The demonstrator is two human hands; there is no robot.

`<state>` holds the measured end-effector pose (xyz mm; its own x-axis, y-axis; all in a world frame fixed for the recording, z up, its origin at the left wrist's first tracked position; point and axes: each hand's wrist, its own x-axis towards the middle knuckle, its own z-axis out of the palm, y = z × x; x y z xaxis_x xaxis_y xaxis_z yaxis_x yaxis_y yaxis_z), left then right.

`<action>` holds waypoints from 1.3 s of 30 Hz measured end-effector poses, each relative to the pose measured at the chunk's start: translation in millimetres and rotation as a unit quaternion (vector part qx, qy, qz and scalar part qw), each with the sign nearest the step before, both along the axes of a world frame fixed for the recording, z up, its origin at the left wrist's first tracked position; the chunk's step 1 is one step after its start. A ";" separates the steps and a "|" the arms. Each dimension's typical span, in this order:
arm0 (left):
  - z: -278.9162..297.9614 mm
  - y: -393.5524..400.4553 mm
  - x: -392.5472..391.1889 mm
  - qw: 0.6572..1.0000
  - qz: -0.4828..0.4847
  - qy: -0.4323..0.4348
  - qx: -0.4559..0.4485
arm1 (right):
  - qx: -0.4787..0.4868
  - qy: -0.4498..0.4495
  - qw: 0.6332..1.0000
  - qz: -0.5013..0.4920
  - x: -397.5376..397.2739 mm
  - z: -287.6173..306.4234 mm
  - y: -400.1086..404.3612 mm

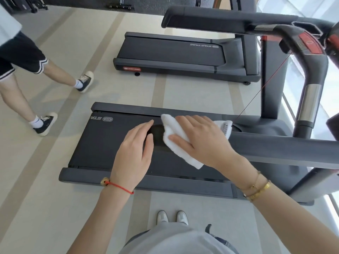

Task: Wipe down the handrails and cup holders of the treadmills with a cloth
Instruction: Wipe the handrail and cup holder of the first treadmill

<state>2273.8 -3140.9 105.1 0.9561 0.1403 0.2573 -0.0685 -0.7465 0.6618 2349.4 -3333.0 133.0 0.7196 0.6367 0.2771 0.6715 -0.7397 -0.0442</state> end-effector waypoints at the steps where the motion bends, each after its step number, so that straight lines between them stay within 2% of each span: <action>1: 0.0 0.9 -0.1 1.000 -0.003 0.000 0.003 | 0.007 0.002 1.000 -0.012 -1.0 -0.3 -9.1; 6: 0.0 3.1 -0.3 1.000 -0.015 -0.001 0.008 | 0.005 0.004 0.997 -0.077 0.2 1.1 20.5; 9: 0.6 3.5 -0.9 1.000 -0.024 -0.001 0.002 | 0.028 -0.024 0.997 -0.062 -3.9 -2.4 39.0; 14: 1.6 5.1 -1.3 1.000 -0.023 -0.004 0.011 | 0.064 -0.031 0.997 -0.024 -18.3 -8.6 -2.1; 19: 4.1 4.9 -1.8 1.000 -0.024 -0.001 0.009 | 0.060 -0.067 0.987 -0.133 -14.6 -5.7 -15.4; 23: 3.7 5.0 -0.6 1.000 -0.028 0.001 0.001 | 0.032 -0.076 0.993 -0.087 -29.9 -16.2 31.0; 27: 3.3 5.7 -0.3 1.000 -0.026 0.004 -0.004 | 0.025 -0.074 0.996 -0.048 -31.7 -16.5 14.1; 31: 5.1 5.4 -0.9 1.000 -0.026 0.002 0.005 | 0.054 -0.077 0.987 -0.128 -32.7 -14.4 -36.2; 34: 5.7 5.7 0.1 0.999 -0.030 0.005 0.016 | 0.060 -0.080 0.976 -0.191 -35.7 -13.3 -21.5; 39: 3.9 5.3 0.6 0.999 -0.032 0.005 0.014 | 0.034 -0.095 0.986 -0.133 -38.4 -22.9 28.4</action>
<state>2274.3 -3135.6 108.9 0.9653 0.0708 0.2513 -0.1114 -0.7591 0.6414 2311.0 -3304.6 110.1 0.7889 0.4082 0.4594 0.4558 -0.8900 0.0079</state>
